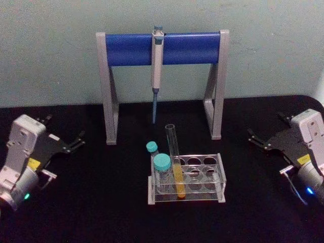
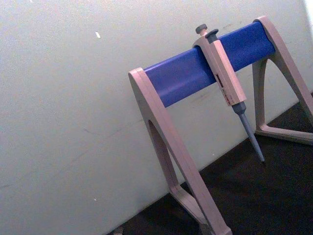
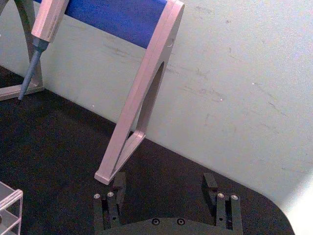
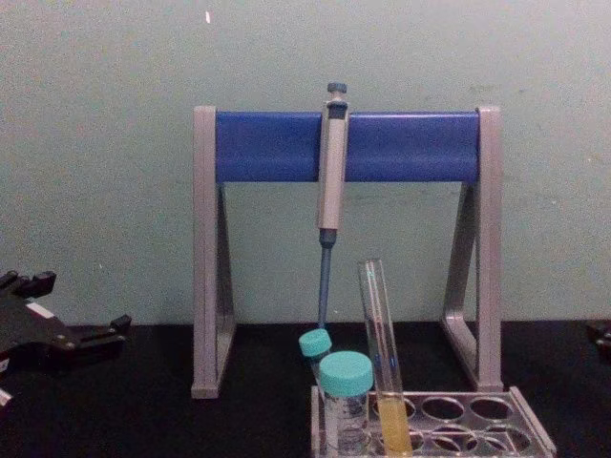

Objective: Pick up the test tube from the test tube rack, shake it, then place it back into the test tube rack.

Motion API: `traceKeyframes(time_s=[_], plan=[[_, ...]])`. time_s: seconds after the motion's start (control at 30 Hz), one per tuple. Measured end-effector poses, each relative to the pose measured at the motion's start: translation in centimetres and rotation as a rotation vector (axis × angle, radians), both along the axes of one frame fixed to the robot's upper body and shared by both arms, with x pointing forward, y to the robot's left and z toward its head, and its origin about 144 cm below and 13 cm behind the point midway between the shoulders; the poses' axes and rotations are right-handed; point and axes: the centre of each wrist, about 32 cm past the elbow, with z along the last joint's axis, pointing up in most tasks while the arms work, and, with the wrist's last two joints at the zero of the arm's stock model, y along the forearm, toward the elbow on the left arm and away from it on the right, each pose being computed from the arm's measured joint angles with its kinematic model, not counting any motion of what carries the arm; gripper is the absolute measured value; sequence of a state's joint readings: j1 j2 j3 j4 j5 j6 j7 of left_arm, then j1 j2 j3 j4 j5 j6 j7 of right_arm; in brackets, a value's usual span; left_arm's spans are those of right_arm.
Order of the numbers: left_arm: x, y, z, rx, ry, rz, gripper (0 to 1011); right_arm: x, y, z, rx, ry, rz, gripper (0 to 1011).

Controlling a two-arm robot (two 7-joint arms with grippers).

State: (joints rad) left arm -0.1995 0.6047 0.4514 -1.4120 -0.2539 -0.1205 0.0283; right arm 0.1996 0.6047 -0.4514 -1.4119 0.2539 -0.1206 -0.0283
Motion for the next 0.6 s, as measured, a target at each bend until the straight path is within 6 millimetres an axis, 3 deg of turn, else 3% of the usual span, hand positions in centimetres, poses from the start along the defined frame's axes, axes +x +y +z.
traceKeyframes(time_s=[0.6], plan=[[0.00, 0.00, 0.00, 0.000, 0.000, 0.000, 1001, 0.00, 0.00, 0.00, 0.000, 0.000, 0.000, 1000]])
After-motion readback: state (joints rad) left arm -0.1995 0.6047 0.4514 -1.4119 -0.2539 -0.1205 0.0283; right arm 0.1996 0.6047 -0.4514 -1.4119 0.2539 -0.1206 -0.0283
